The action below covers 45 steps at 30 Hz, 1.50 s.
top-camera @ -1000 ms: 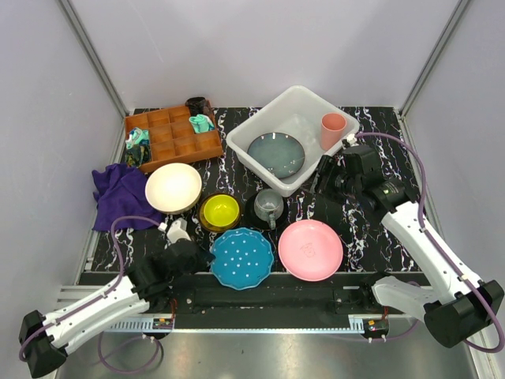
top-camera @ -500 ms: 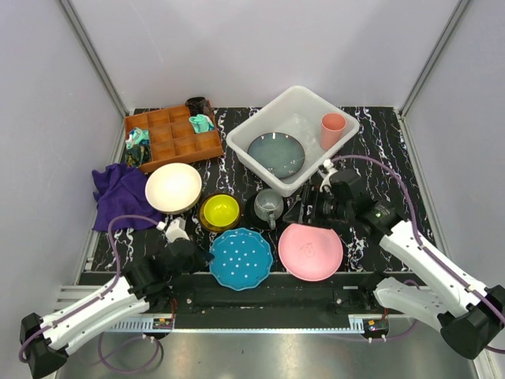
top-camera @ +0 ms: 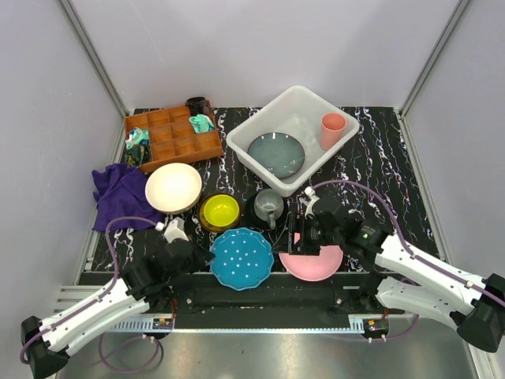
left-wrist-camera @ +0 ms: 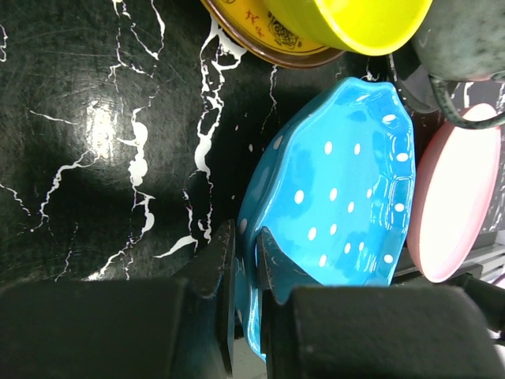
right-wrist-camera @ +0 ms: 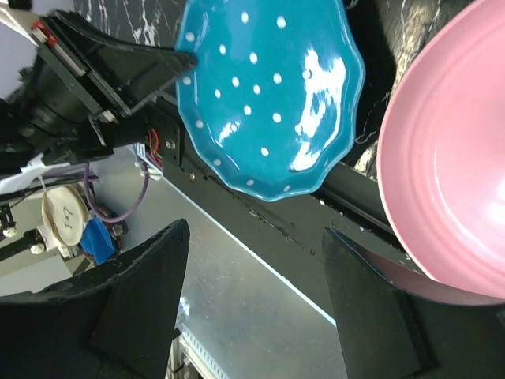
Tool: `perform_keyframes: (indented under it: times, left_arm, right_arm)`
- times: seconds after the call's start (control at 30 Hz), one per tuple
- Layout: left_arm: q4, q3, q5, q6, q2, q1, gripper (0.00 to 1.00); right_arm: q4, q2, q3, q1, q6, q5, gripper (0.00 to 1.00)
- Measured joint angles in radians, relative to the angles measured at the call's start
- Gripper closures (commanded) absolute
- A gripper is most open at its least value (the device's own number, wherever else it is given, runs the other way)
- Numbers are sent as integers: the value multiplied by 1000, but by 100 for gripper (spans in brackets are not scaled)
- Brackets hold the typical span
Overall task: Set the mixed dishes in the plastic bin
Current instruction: Pick up the plate at the center of the board.
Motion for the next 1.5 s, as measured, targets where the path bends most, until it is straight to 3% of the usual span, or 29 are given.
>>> perform_keyframes:
  times: [0.5, 0.87, 1.5]
  left_arm:
    - [-39, 38, -2, -28, -21, 0, 100]
    - [-42, 87, -2, -28, -34, 0, 100]
    - [-91, 159, -1, -17, -53, 0, 100]
  right_arm:
    - [103, -10, -156, 55, 82, 4, 21]
    - [296, 23, -230, 60, 102, -14, 19]
    - [522, 79, -275, 61, 125, -32, 17]
